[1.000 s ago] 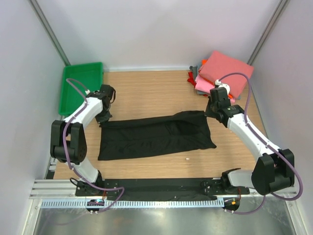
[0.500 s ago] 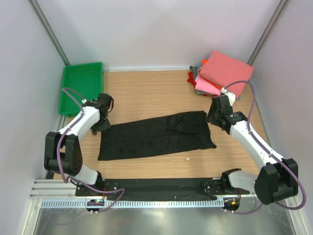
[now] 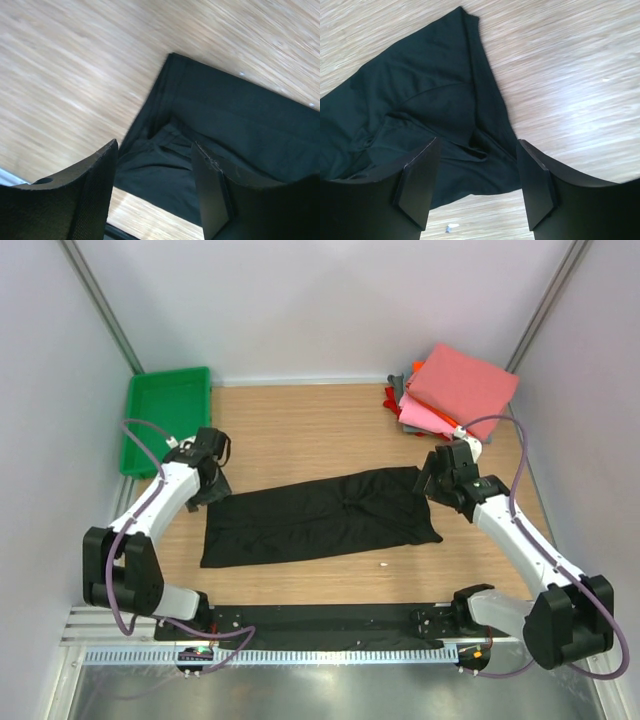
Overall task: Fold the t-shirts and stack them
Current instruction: Fold the tshirt
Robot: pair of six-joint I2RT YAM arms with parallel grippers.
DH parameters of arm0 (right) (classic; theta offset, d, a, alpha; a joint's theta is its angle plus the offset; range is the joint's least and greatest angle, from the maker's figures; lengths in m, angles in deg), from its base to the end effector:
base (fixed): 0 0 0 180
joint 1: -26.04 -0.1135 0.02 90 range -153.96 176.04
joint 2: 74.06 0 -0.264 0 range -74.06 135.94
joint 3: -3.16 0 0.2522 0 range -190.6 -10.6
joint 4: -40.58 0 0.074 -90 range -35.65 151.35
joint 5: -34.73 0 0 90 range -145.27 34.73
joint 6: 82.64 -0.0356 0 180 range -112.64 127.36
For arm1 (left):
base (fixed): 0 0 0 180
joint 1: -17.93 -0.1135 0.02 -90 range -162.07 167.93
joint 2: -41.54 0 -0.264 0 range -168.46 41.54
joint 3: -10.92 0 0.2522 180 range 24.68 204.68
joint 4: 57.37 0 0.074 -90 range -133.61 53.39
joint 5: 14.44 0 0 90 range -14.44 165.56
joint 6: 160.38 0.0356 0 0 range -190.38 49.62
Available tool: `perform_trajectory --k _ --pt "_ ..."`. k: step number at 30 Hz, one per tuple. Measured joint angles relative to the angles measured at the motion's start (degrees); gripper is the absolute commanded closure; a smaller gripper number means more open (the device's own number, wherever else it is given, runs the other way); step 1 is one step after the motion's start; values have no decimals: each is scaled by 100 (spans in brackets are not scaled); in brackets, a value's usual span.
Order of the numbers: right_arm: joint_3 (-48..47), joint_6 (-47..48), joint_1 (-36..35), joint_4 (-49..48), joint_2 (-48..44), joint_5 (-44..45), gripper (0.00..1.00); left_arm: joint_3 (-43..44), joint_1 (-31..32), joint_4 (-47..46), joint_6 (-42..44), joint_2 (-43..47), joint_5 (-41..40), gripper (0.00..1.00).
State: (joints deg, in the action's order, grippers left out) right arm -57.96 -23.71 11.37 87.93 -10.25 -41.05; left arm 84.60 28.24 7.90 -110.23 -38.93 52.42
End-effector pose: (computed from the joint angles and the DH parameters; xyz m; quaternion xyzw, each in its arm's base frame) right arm 0.2200 0.0485 0.2554 0.1749 0.9170 0.0246 0.3576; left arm 0.2579 -0.0327 0.2425 -0.2769 0.9278 0.1147 0.2223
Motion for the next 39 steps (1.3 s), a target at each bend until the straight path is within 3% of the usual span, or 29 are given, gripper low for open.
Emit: perform_trajectory --k 10,15,18,24,31,34,39 --pt "212 -319 -313 -737 1099 -752 34 -7 575 -761 -28 -1008 306 43" --pt "118 -332 -328 -979 2284 -767 34 -114 671 -1104 -83 -1582 330 46" --pt "-448 -291 -332 -1040 2909 -739 34 -195 785 -1285 -175 -1668 310 46" --pt "-2262 -46 -343 -813 4424 -577 34 -599 1106 -1679 -350 -1384 205 47" --pt "-5042 245 -372 -378 6282 -708 34 -1333 1801 -2015 -852 -734 516 47" --pt "-6520 372 -437 -160 7184 -994 34 -1659 2660 -1963 -1191 -385 529 48" --pt "-8662 439 -638 -52 8487 -1628 33 -2061 4610 -1932 -2218 61 531 47"
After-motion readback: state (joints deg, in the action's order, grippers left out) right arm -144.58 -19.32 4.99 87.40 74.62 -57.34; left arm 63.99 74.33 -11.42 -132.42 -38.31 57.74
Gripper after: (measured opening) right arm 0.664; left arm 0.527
